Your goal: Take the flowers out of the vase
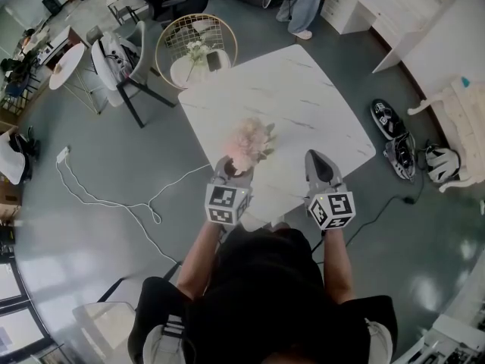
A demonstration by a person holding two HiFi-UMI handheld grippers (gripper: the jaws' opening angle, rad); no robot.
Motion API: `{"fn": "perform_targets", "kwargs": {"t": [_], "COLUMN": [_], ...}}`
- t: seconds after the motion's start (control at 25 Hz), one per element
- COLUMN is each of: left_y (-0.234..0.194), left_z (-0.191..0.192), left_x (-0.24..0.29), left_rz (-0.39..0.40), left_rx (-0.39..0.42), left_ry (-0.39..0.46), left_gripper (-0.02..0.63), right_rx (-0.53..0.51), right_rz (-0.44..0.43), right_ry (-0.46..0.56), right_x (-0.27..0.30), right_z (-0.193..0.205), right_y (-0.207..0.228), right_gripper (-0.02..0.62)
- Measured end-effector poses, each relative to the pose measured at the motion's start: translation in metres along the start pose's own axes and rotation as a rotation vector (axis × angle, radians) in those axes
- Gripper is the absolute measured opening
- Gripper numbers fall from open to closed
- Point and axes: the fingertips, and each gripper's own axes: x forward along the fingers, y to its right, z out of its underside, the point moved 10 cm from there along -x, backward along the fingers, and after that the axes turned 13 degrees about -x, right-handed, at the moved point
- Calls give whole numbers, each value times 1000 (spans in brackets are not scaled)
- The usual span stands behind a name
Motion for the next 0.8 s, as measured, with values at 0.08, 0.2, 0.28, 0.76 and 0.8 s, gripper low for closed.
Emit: {"fn": "perform_targets", "kwargs": {"t": [0.08,0.2,0.28,0.76,0.8], "left_y": [0,-1,-2,-6,-6], "left_z": [-1,-3,-3,-4,-4], "left_x": [0,0,0,-1,-1], "left_rz": [0,1,1,5,5], "left_rx": [0,3,8,15,17], "left_ry": [3,5,8,22,25], "left_gripper": [74,74,74,74,74], "right_rx": [0,-1,-3,-7,-7], "right_rz": [-2,-7,-10,-14,-15], "right_ry": [-3,-5,-6,-6,-5], "right_x": [1,2,3,5,5], "right_z": [0,0,-1,0,0], "right_y": [0,-2,-3,-8,-8], "right_gripper": [3,3,3,3,3]}}
